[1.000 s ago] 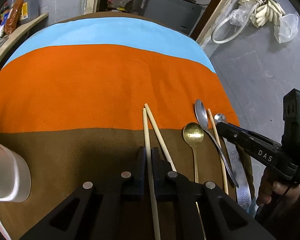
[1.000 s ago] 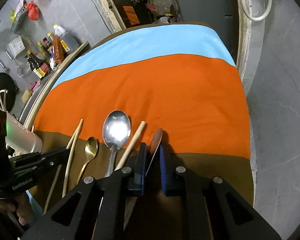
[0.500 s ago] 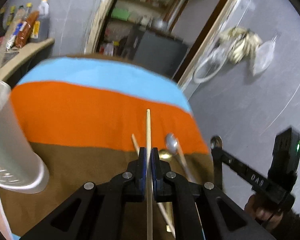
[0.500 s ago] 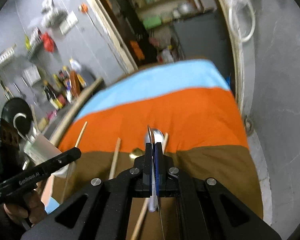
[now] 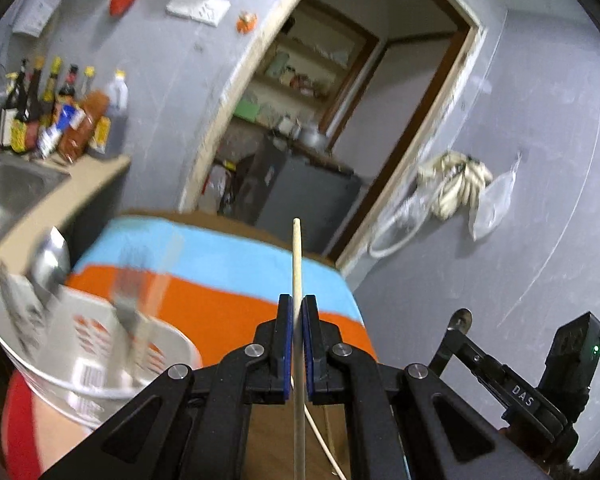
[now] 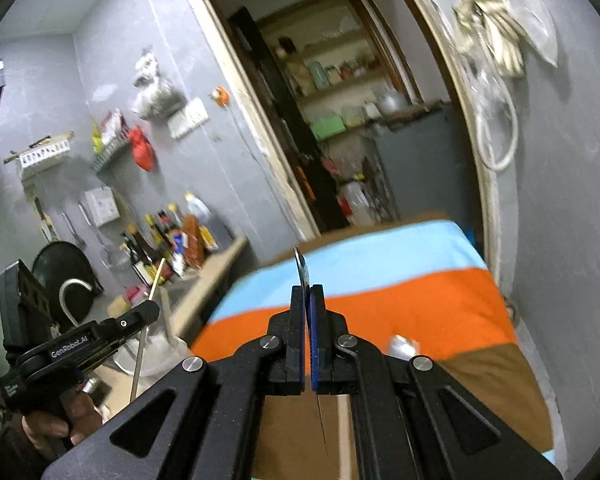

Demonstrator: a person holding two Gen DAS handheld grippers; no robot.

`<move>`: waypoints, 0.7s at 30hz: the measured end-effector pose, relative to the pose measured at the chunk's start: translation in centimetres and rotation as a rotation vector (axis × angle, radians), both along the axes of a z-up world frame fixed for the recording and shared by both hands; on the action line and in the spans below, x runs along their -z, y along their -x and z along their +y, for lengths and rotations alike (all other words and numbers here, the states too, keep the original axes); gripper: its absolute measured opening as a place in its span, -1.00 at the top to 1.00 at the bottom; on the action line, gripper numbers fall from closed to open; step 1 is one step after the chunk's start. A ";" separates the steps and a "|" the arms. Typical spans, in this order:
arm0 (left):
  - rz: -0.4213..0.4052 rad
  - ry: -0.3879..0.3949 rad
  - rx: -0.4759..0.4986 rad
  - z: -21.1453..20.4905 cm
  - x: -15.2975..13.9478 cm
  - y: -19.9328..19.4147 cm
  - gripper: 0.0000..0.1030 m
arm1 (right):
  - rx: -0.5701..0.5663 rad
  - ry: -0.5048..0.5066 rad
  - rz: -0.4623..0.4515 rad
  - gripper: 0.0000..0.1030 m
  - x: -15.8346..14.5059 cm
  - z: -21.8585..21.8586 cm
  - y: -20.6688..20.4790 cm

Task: Organize utensils
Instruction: 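Lift the chopstick and knife over the white caddy and open both tools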

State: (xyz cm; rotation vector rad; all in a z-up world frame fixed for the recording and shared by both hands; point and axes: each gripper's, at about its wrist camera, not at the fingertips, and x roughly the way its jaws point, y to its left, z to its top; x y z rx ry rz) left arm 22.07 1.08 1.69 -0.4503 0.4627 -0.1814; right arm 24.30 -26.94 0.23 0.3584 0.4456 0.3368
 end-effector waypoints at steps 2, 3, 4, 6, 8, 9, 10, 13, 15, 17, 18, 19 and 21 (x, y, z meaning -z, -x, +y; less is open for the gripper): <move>-0.033 0.009 -0.031 2.3 -0.9 0.5 0.90 | -0.019 -0.005 -0.030 0.96 -1.4 2.1 0.0; -0.046 0.016 -0.048 3.5 -1.4 0.7 0.90 | -0.030 -0.010 -0.045 0.96 -2.0 3.3 -0.1; -0.057 0.022 -0.064 4.6 -1.8 0.8 0.90 | -0.040 -0.016 -0.056 0.96 -2.5 4.2 -0.1; -0.084 0.023 -0.105 6.9 -2.5 1.0 0.90 | -0.062 -0.029 -0.082 0.96 -3.3 6.1 -0.2; -0.109 0.017 -0.149 9.1 -3.0 1.0 0.90 | -0.089 -0.038 -0.117 0.96 -4.4 8.4 -0.5; -0.118 0.018 -0.168 10.2 -3.2 1.1 0.90 | -0.097 -0.039 -0.127 0.96 -4.6 9.2 -0.4; -0.127 0.018 -0.186 11.0 -3.2 1.1 0.90 | -0.112 -0.044 -0.142 0.96 -5.0 10.3 -0.6; -0.147 0.024 -0.243 13.8 -3.0 1.2 0.90 | -0.148 -0.049 -0.172 0.96 -5.7 13.0 -1.0; -0.156 0.059 -0.288 16.0 -2.5 1.2 0.90 | -0.176 -0.044 -0.188 0.96 -5.7 14.9 -1.0; -0.168 0.090 -0.323 17.5 -2.0 1.2 0.90 | -0.197 -0.037 -0.206 0.96 -5.5 16.2 -1.1; -0.168 0.100 -0.340 18.3 -1.6 1.0 0.90 | -0.200 -0.032 -0.208 0.96 -5.2 16.6 -1.0; -0.168 0.111 -0.352 18.8 -1.2 0.7 0.90 | -0.205 -0.029 -0.205 0.96 -4.7 17.4 -1.4; -0.169 0.124 -0.360 19.4 -0.6 0.2 0.90 | -0.205 -0.034 -0.198 0.96 -4.0 17.9 -1.8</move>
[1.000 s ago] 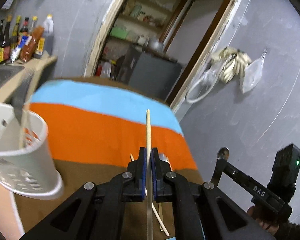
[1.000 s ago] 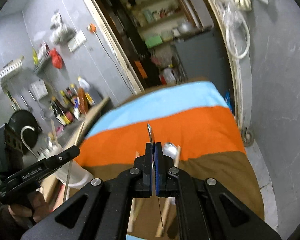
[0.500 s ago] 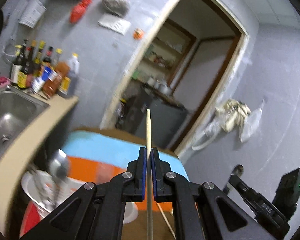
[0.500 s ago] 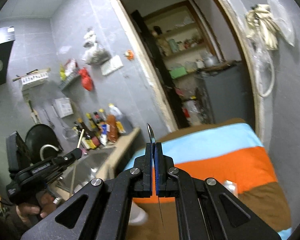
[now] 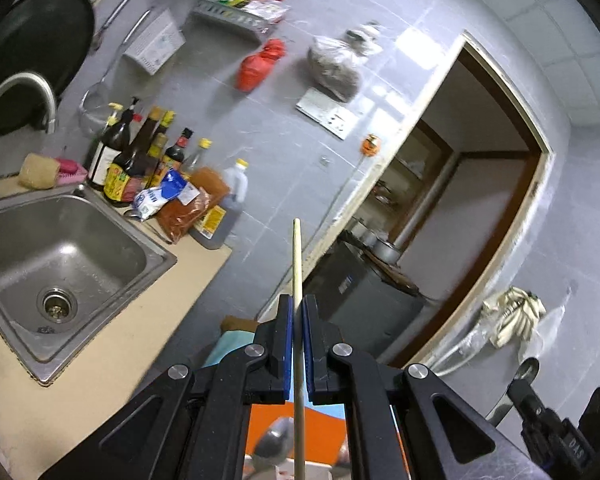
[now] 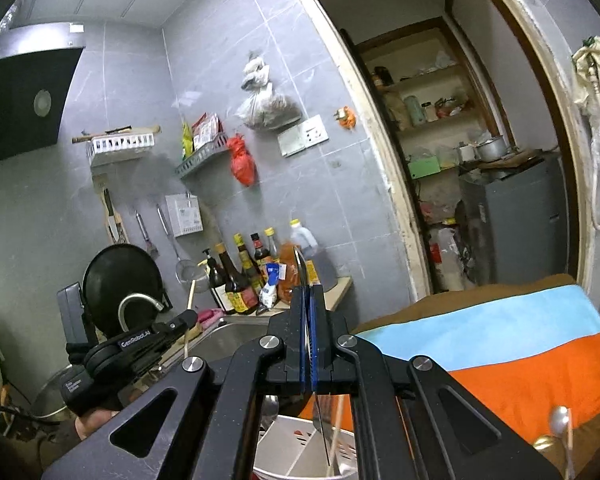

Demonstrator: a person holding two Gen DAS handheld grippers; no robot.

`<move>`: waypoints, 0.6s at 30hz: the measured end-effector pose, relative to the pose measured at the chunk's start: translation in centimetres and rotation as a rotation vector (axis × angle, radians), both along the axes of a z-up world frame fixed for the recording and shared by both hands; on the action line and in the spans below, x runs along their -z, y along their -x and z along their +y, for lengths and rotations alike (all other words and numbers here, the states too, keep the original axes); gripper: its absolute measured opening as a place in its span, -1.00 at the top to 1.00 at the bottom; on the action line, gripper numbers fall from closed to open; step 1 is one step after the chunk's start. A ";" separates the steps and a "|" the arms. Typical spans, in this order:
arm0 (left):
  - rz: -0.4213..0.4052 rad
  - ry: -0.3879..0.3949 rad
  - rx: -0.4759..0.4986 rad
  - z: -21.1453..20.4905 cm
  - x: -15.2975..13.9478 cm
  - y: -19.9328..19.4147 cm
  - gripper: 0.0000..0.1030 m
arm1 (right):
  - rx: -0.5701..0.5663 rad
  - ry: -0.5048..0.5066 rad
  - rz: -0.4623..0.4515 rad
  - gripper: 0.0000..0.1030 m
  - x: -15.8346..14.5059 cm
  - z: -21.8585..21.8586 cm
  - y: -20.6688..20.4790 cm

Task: Organize utensils
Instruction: 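Lift the chopstick and knife over the white caddy and open both tools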

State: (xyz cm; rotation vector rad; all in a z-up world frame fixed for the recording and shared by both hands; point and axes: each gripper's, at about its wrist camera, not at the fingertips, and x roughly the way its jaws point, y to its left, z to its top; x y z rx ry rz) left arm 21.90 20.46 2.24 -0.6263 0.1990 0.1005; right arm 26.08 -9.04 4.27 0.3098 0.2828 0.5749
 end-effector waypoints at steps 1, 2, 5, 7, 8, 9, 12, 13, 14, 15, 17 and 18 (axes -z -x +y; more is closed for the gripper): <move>-0.003 -0.002 0.000 0.2 0.3 -0.4 0.90 | 0.003 0.000 0.007 0.96 0.5 0.3 -0.3; -0.005 -0.007 0.000 0.2 0.5 -0.7 0.90 | 0.006 -0.001 0.015 0.96 1.0 0.6 -0.6; -0.012 -0.022 0.006 0.0 1.3 -1.6 0.90 | 0.016 0.001 0.036 0.96 2.3 0.8 -1.3; -0.012 -0.034 0.008 -0.3 1.9 -2.0 0.90 | 0.021 0.004 0.054 0.96 3.3 0.9 -1.7; -0.011 -0.040 0.012 -0.5 2.2 -2.2 0.90 | 0.023 0.006 0.066 0.96 3.8 1.0 -1.7; -0.011 -0.043 0.020 -0.8 2.6 -2.2 0.90 | 0.024 0.008 0.074 0.96 4.1 1.0 -1.9; -0.007 -0.059 0.036 -1.6 3.5 -2.3 0.90 | 0.033 0.022 0.097 0.96 5.3 1.1 -2.1; -0.008 -0.064 0.040 -1.7 3.7 -2.4 0.90 | 0.036 0.031 0.100 0.96 5.7 1.2 -2.0; -0.010 -0.073 0.040 -2.0 3.9 -2.3 0.90 | 0.039 0.040 0.102 0.96 6.0 1.3 -2.0; -0.012 -0.085 0.040 -2.2 4.0 -2.3 0.90 | 0.040 0.048 0.105 0.96 6.2 1.5 -2.1; -0.014 -0.107 0.044 -2.6 4.4 -2.2 0.90 | 0.043 0.060 0.109 0.96 6.7 1.6 -2.0; -0.015 -0.118 0.042 -2.8 4.5 -2.1 0.90 | 0.043 0.064 0.111 0.96 6.9 1.6 -1.9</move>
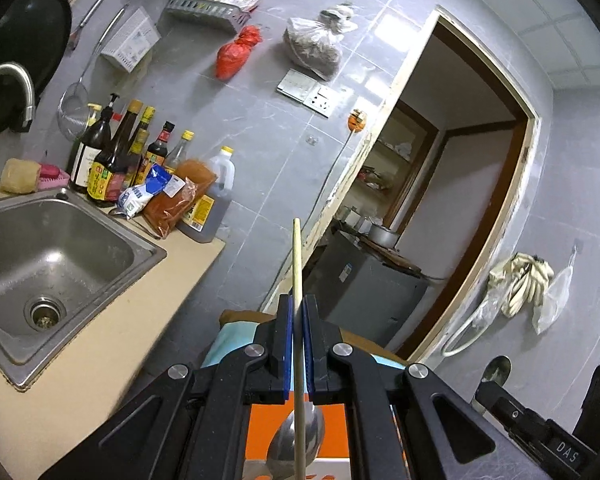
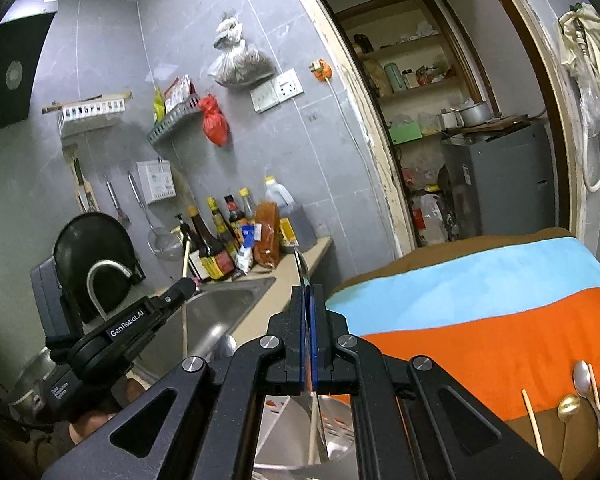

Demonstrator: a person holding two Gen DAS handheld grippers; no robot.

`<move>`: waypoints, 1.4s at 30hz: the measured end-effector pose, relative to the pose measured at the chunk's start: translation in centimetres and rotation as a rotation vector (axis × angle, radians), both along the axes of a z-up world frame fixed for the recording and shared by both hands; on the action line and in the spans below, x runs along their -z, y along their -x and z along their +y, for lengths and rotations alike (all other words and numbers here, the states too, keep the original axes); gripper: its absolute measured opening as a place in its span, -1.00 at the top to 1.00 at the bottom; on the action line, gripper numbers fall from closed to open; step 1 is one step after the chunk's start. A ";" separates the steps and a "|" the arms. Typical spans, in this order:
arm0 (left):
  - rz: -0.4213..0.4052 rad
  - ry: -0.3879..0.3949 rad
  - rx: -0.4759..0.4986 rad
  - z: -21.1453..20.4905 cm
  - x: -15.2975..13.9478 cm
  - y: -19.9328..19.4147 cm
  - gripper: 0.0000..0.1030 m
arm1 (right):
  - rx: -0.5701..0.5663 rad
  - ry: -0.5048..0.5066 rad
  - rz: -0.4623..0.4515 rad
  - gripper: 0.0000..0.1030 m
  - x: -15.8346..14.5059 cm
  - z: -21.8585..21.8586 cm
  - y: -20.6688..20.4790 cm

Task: Organize utensils
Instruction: 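Lift the chopstick and knife over the white caddy and open both tools, then withdraw both tools from the caddy back over the remaining utensils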

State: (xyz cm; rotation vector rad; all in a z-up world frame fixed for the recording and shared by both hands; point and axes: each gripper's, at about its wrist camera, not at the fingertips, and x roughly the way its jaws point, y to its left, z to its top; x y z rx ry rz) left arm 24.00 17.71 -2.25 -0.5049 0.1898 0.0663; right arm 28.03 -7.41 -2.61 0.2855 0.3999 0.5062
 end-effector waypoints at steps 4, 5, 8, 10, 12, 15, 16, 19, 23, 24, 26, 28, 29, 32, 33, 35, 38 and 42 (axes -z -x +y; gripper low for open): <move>-0.014 -0.039 -0.015 -0.5 0.4 0.4 0.90 | 0.001 0.022 0.002 0.96 0.4 0.2 0.1; -0.015 -0.044 -0.016 -0.5 0.5 0.5 0.90 | 0.001 0.026 0.002 0.96 0.5 0.3 0.1; -0.021 -0.053 -0.023 -0.5 0.5 0.6 0.90 | 0.003 0.029 0.002 0.96 0.4 0.3 0.1; -0.021 -0.062 -0.024 -0.5 0.5 0.6 0.90 | 0.004 0.032 0.004 0.96 0.4 0.3 0.1; -0.013 -0.074 -0.021 -0.6 0.4 0.7 0.90 | 0.003 0.037 0.006 0.96 0.4 0.2 0.1; 0.012 -0.085 -0.010 -0.7 0.4 0.8 0.90 | -0.002 0.045 0.018 0.96 0.4 0.3 0.1; 0.031 -0.086 0.003 -0.7 0.5 0.8 0.90 | -0.005 0.050 0.027 0.96 0.4 0.3 0.1; 0.067 -0.090 0.023 -0.8 0.6 0.9 0.85 | -0.014 0.069 0.057 0.94 0.5 0.3 0.0; 0.114 -0.079 0.063 -0.8 0.5 1.3 0.32 | -0.018 0.071 0.080 0.81 0.5 -0.2 0.2; 0.119 -0.074 0.066 -0.8 0.4 1.6 0.24 | -0.017 0.068 0.077 0.76 0.3 -0.4 0.4; 0.125 -0.062 0.067 -0.9 0.0 2.0 0.08 | -0.012 0.070 0.072 0.70 -0.2 -0.8 0.6; 0.140 -0.067 0.070 -1.3 -0.6 2.2 0.00 | -0.003 0.074 0.064 0.59 -0.9 -1.3 1.0; 0.146 -0.075 0.071 -1.5 -0.9 2.4 -0.05 | 0.003 0.077 0.055 0.54 -1.4 -1.7 1.2; 0.155 -0.111 0.066 -2.6 -2.5 2.8 -0.46 | 0.029 0.089 0.024 0.14 -2.9 -3.0 2.1; 0.152 -0.120 0.066 -2.9 -3.0 3.0 -0.54 | 0.040 0.097 0.012 0.06 -3.5 -3.6 2.4; 0.146 -0.147 0.062 -4.0 -4.2 3.4 -0.80 | 0.065 0.118 -0.005 -0.07 -4.3 -4.7 2.8; 0.137 -0.191 0.044 -5.5 -5.5 3.8 -0.97 | 0.110 0.144 -0.035 -0.38 -5.6 -6.4 3.5; 0.129 -0.261 0.020 -8.2 -6.6 4.1 -0.98 | 0.168 0.180 -0.064 -0.78 -6.8 -9.2 4.2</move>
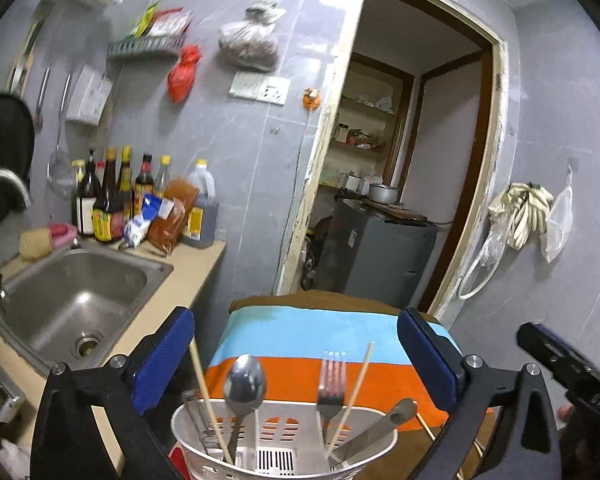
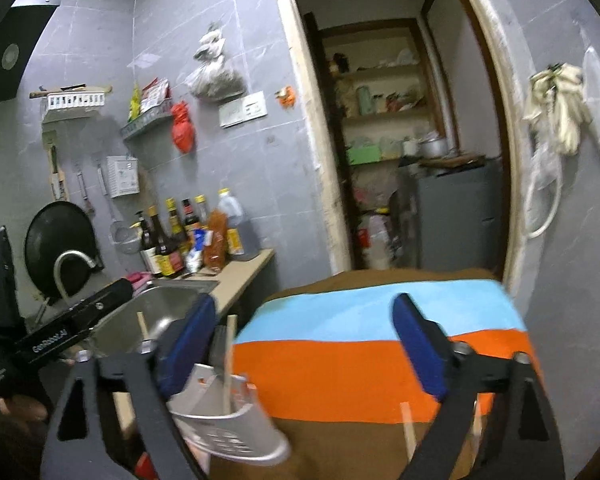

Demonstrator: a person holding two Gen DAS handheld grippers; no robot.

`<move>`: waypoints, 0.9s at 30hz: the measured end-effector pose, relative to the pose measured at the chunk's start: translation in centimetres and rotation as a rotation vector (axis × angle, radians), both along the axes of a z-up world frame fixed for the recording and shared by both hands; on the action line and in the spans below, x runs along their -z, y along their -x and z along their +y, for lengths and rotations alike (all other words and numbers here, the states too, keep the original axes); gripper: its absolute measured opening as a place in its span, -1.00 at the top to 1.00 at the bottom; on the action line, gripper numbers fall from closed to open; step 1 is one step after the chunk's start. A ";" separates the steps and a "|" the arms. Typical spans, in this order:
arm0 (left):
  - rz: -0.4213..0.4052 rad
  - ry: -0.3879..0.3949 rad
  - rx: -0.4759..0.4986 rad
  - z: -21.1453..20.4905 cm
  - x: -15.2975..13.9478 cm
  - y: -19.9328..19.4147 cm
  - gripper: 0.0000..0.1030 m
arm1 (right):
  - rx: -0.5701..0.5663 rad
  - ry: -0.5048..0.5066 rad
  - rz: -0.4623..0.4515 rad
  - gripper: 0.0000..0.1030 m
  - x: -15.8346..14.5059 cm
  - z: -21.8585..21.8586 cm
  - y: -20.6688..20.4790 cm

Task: Organize utensils
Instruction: 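Withdraw both tools from the caddy back over the remaining utensils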

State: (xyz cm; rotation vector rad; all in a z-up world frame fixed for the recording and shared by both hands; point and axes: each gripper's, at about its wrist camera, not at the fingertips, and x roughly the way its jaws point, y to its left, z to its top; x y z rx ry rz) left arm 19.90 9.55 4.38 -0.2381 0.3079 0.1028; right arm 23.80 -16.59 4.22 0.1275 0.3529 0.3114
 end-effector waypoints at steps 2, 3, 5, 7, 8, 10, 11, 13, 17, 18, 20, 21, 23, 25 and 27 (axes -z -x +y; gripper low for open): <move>-0.005 -0.032 -0.001 -1.5 -0.3 0.1 -0.98 | 0.029 0.023 -0.011 -0.79 -0.4 -1.2 0.3; -0.007 -0.046 0.001 -2.2 -0.4 0.2 -0.98 | 0.040 0.032 -0.015 -0.84 -0.6 -1.7 0.3; -0.014 -0.067 0.010 -3.6 -0.5 0.3 -0.98 | 0.072 0.053 -0.018 -0.97 -0.9 -3.2 0.5; -0.027 -0.089 0.016 -5.0 -0.6 0.4 -0.98 | 0.095 0.069 -0.022 -0.97 -1.1 -4.5 0.7; -0.039 -0.098 0.019 -5.8 -0.6 0.6 -0.98 | 0.103 0.079 -0.023 -0.97 -1.1 -5.2 0.7; -0.049 -0.109 0.024 -7.3 -0.4 0.6 -0.98 | 0.122 0.096 -0.023 -0.97 -1.0 -6.6 0.9; -0.046 -0.112 0.031 -8.0 -0.2 0.5 -0.98 | 0.130 0.101 -0.020 -0.97 -1.0 -7.3 0.9; -0.041 -0.115 0.045 -9.2 0.0 0.2 -0.98 | 0.143 0.105 -0.015 -0.97 -0.8 -8.6 0.8; -0.026 -0.121 0.068 -11.9 0.9 -0.4 -0.98 | 0.166 0.113 0.005 -0.97 0.0 -11.3 0.5; -0.020 -0.119 0.074 -12.5 1.2 -0.6 -0.98 | 0.171 0.116 0.009 -0.97 0.2 -12.0 0.5; -0.007 -0.114 0.084 -13.6 1.8 -0.9 -0.98 | 0.175 0.122 0.018 -0.97 0.6 -12.8 0.1; 0.000 -0.112 0.090 -14.2 2.1 -1.1 -0.98 | 0.176 0.124 0.022 -0.97 0.9 -13.3 0.0; 0.016 -0.105 0.101 -15.1 2.8 -1.6 -0.98 | 0.180 0.132 0.029 -0.97 1.5 -14.5 -0.4; 0.032 -0.098 0.106 -16.0 3.5 -2.0 -0.98 | 0.180 0.140 0.037 -0.97 2.2 -15.4 -0.7; 0.045 -0.095 0.106 -16.7 4.3 -2.3 -0.98 | 0.179 0.145 0.051 -0.97 3.0 -16.1 -1.2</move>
